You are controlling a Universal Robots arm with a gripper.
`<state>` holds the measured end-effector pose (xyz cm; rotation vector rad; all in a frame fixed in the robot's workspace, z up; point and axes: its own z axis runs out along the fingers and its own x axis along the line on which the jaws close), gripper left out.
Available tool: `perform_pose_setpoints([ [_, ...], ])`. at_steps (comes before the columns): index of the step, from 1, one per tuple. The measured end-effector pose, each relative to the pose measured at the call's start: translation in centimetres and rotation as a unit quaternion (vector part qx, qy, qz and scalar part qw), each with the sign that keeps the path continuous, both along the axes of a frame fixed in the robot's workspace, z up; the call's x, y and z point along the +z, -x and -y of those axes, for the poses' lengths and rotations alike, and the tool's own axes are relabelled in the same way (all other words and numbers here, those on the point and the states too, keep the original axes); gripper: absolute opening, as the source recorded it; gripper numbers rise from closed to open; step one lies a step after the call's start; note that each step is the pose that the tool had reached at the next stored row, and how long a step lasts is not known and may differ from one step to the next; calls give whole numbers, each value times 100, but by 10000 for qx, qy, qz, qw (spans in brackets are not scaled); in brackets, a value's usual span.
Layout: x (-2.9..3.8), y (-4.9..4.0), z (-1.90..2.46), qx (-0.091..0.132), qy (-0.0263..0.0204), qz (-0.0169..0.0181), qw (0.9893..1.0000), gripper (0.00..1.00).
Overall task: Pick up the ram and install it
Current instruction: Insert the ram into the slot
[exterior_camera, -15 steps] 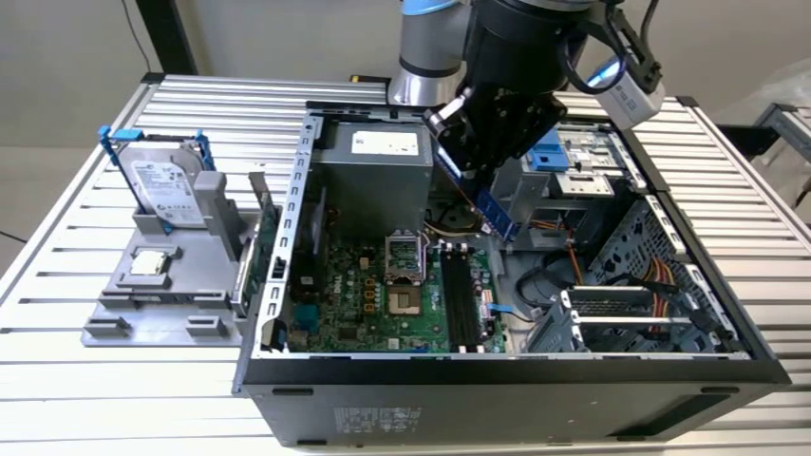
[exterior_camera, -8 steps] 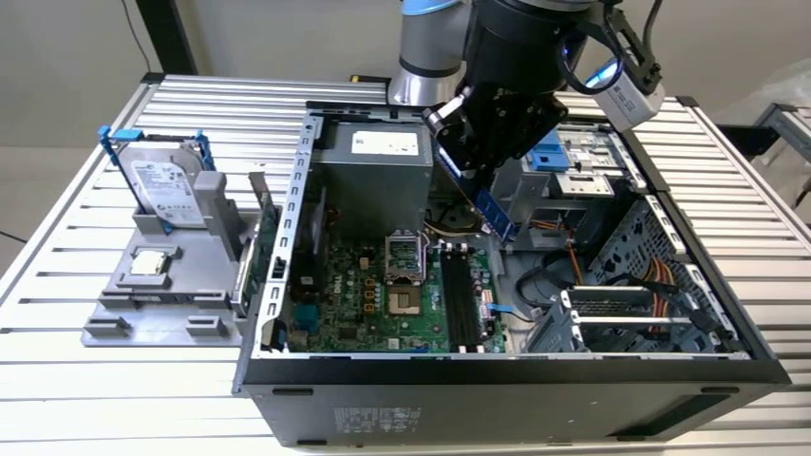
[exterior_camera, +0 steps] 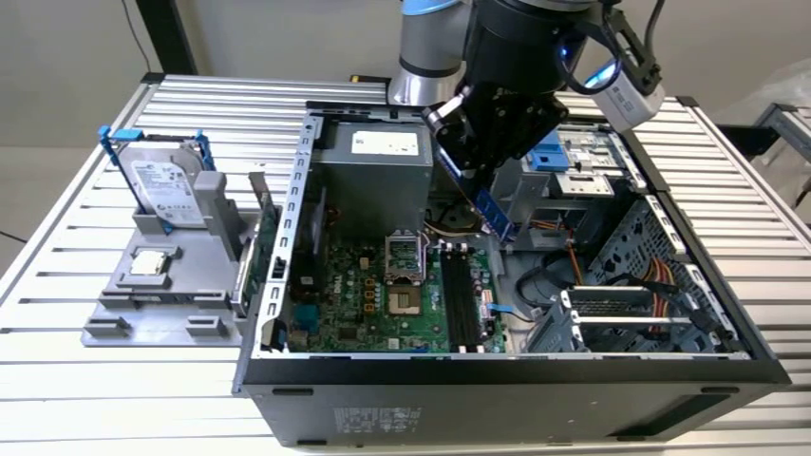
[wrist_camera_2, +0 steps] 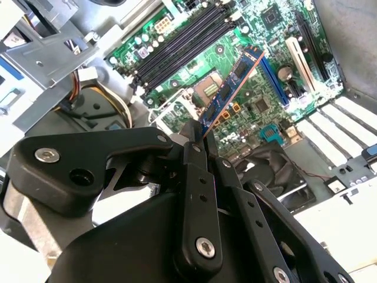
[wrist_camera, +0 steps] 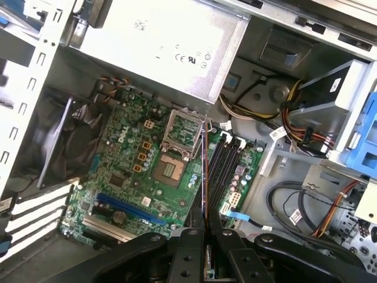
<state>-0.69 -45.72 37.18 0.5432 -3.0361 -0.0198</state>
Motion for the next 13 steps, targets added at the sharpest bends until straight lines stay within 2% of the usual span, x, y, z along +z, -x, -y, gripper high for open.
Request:
perform_pose_setpoints([
  [13, 0, 0, 0, -359, 0, 0, 9994, 0],
])
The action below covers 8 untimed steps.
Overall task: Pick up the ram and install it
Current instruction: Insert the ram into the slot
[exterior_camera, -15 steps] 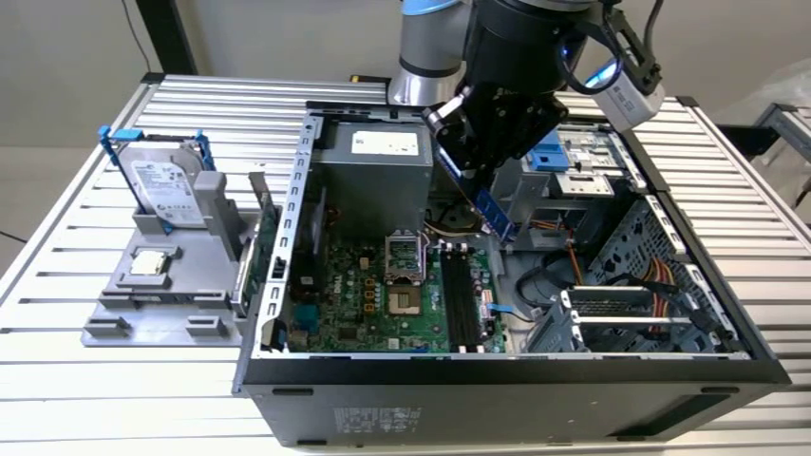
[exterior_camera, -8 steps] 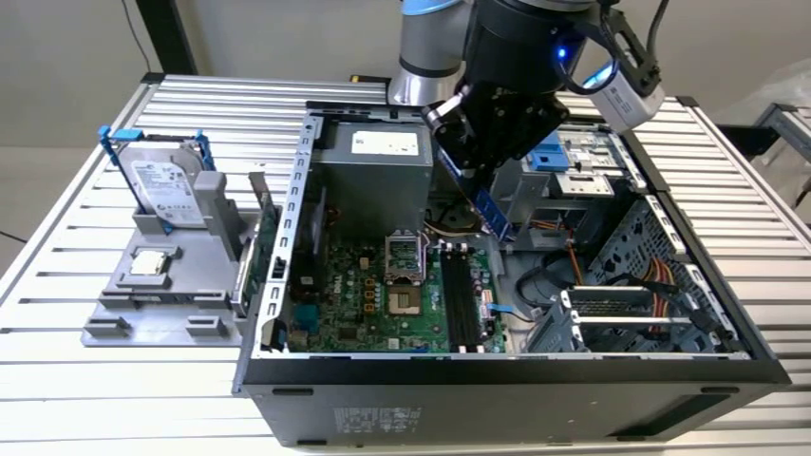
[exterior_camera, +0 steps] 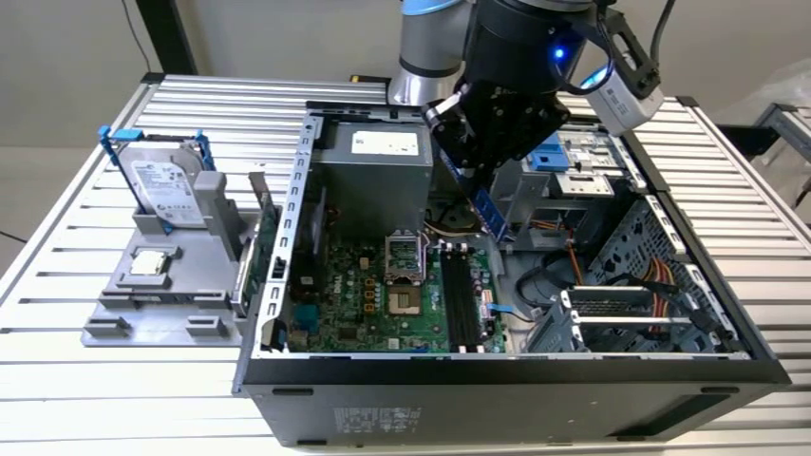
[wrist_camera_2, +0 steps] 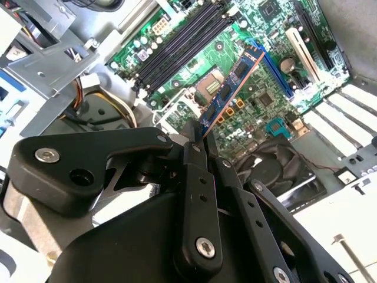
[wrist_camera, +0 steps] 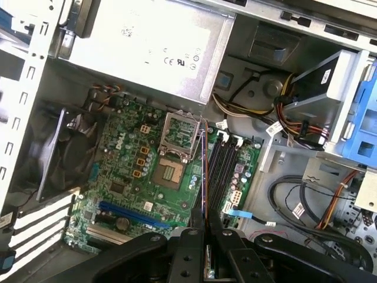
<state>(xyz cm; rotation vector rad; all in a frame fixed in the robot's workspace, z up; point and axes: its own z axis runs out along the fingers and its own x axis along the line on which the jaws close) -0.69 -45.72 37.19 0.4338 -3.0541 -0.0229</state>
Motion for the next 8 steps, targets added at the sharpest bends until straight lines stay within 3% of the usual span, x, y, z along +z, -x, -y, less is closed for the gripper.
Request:
perform_pose_setpoints([
  [8, 0, 0, 0, -25, 0, 0, 10000, 0],
])
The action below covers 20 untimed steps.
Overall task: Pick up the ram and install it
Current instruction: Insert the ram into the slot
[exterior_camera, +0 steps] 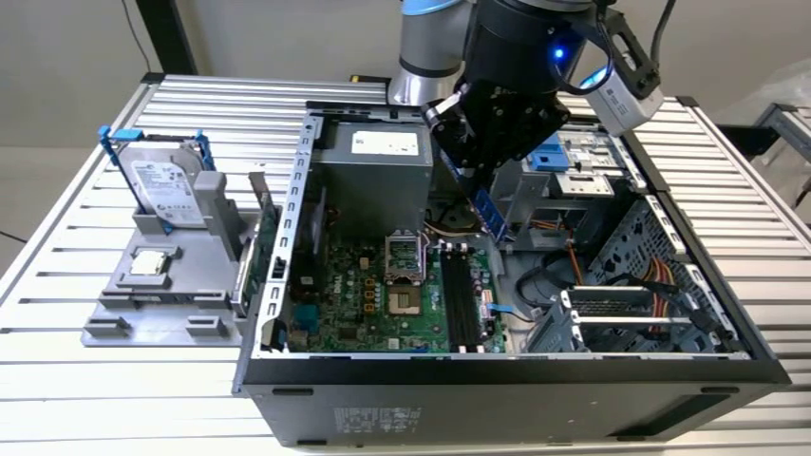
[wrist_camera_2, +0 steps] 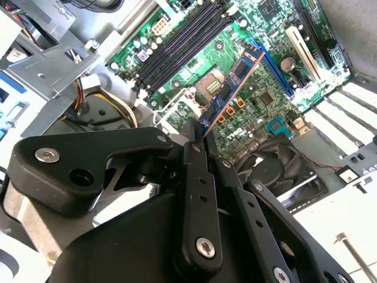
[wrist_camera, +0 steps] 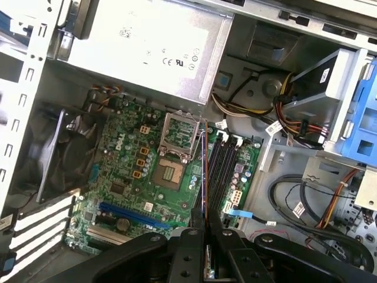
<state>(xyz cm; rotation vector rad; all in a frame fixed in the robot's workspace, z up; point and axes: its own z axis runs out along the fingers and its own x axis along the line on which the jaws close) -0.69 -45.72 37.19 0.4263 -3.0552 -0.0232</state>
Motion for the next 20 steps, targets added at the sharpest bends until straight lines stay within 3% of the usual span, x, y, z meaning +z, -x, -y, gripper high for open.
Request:
perform_pose_setpoints([
  [20, -2, 0, 0, -465, 0, 0, 9989, 0],
])
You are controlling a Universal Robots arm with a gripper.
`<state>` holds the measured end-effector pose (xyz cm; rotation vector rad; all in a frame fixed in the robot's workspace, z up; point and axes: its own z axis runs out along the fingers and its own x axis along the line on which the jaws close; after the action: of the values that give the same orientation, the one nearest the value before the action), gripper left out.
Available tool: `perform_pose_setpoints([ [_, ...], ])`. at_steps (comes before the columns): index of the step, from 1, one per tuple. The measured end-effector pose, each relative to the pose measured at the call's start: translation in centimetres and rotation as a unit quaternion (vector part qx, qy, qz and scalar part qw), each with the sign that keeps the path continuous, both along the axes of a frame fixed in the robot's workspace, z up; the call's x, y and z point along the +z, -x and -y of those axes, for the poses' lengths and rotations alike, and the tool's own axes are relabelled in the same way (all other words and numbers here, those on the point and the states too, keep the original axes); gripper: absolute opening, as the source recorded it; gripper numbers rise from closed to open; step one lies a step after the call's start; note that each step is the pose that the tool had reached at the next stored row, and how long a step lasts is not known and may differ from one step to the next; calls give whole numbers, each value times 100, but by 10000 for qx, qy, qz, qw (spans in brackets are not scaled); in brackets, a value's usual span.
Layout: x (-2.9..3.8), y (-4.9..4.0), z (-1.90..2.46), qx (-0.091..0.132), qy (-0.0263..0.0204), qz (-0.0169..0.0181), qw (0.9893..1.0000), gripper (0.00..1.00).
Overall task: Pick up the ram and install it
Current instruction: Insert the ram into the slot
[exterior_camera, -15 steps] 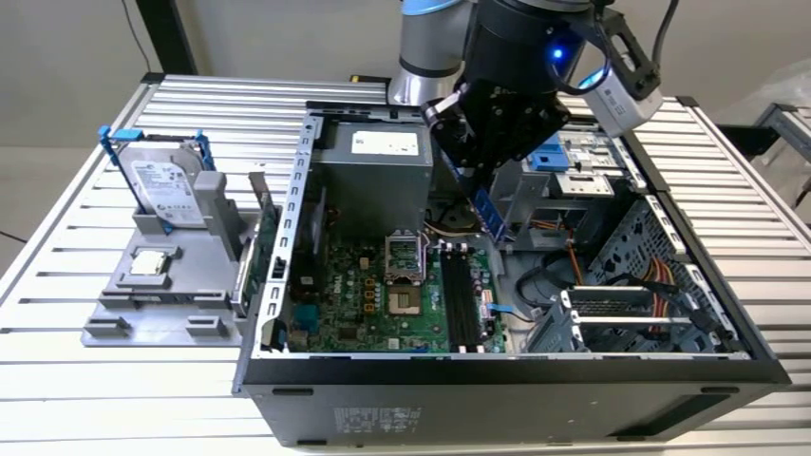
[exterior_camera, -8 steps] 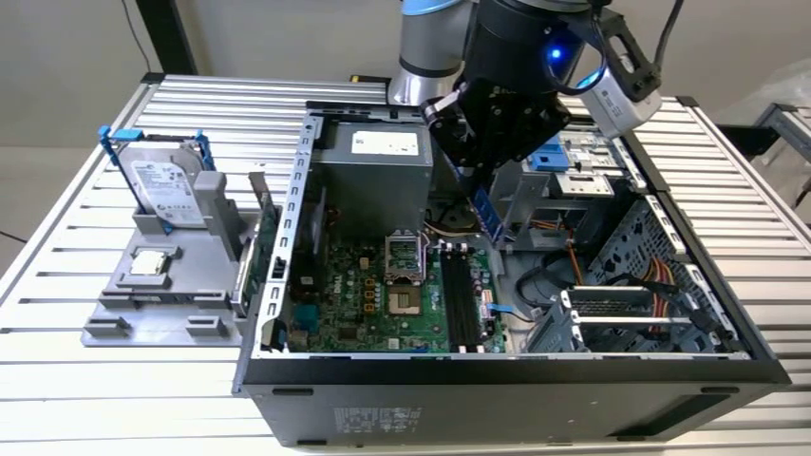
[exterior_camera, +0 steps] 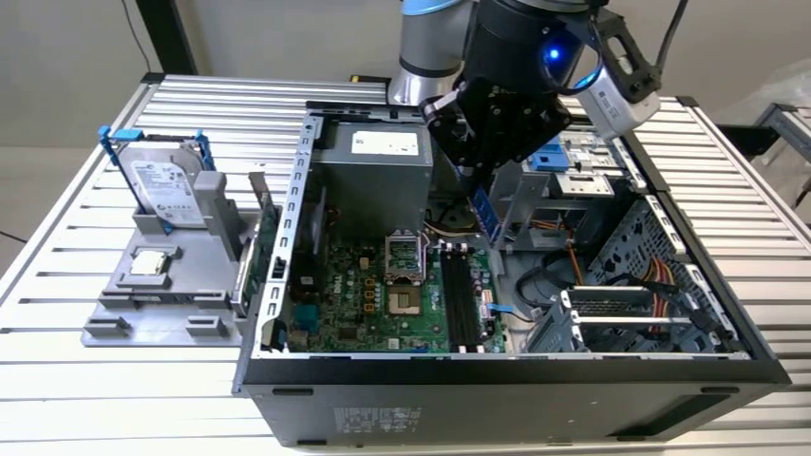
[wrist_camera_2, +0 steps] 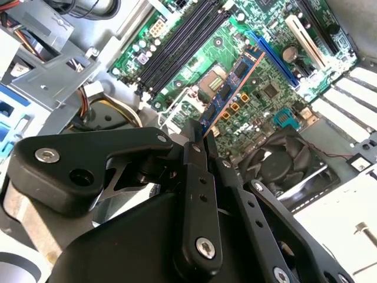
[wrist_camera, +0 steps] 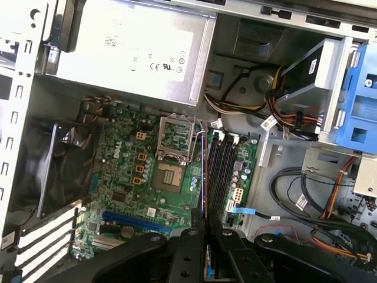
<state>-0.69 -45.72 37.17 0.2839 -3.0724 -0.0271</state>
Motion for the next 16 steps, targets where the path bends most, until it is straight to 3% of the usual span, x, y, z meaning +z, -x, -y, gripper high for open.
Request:
perform_pose_setpoints([
  [16, -1, 0, 0, -253, 0, 0, 9997, 0],
])
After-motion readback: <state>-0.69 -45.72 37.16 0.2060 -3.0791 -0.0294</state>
